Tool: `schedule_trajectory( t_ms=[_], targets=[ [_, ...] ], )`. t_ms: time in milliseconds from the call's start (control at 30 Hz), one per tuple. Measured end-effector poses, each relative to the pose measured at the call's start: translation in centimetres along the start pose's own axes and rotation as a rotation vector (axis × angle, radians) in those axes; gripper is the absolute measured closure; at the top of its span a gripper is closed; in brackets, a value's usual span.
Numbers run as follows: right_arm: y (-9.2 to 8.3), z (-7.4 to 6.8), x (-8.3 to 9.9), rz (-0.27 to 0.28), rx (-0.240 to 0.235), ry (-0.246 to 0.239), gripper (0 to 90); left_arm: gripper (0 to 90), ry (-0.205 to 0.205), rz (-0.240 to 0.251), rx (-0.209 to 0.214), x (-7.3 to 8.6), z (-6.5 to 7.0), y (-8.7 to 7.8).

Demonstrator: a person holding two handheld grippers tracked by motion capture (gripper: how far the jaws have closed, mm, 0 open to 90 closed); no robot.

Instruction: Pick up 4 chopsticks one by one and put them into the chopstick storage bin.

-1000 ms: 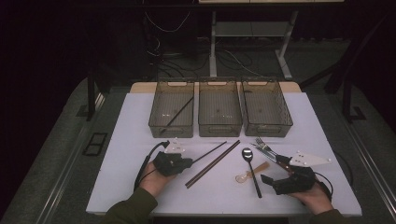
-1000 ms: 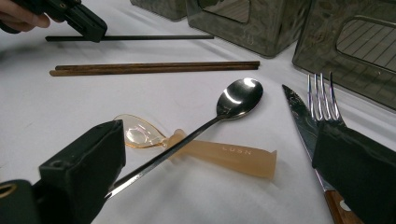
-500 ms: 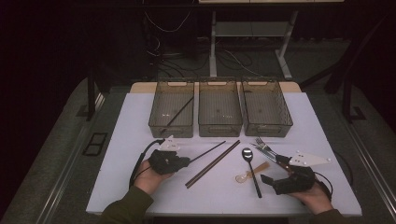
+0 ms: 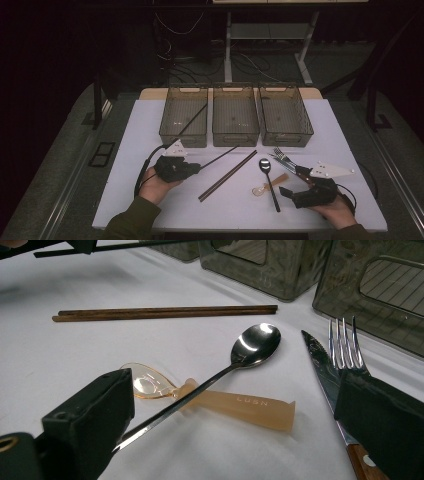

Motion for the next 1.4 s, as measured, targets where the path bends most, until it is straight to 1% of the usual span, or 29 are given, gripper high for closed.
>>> schedule_trajectory(
  t_ms=[33,233,500,533,800,1000,1133,1200,1400],
  targets=[
    [0.0,0.0,0.0,0.0,-0.001,-0.001,2.9,85.5,0.003,0.001,-0.001,-0.1,-0.1,-0.1],
    [0.0,0.0,0.0,-0.004,0.0,-0.001,2.9,85.5,-0.014,0.031,-0.026,-0.8,-1.0,-0.4],
    [0.0,0.1,0.0,-0.003,0.002,0.002,2.9,85.5,-0.03,0.06,-0.041,-1.5,-1.6,-0.9],
    [0.0,0.0,0.0,-0.004,0.001,0.002,2.9,85.5,-0.037,0.067,-0.043,-1.5,-1.7,-1.0],
    [0.0,0.1,0.1,-0.002,0.004,0.006,2.9,85.6,-0.04,0.084,-0.069,-2.3,-2.8,-1.3],
    [0.0,0.2,0.1,-0.001,0.004,0.009,2.9,85.5,-0.046,0.099,-0.095,-3.2,-4.1,-1.3],
    [0.0,0.2,0.1,0.0,0.004,0.008,2.9,85.5,-0.06,0.11,-0.117,-3.9,-5.1,-1.3],
    [0.0,0.2,0.1,0.001,0.002,0.009,2.9,85.5,-0.075,0.116,-0.123,-4.2,-5.6,-1.4],
    [-0.1,0.2,0.1,0.006,0.002,0.015,2.9,85.6,-0.102,0.123,-0.161,-5.2,-7.4,-1.8]
  ],
)
Point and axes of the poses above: each handheld gripper's, and its own axes: y roughly forward along the jaws, x roughly out of its underside, z roughly to its right, the point moved 1 cm from there along y, roughly forward along the jaws, and after that the axes turned 11 degrees about -x, right-handed, at the moved point
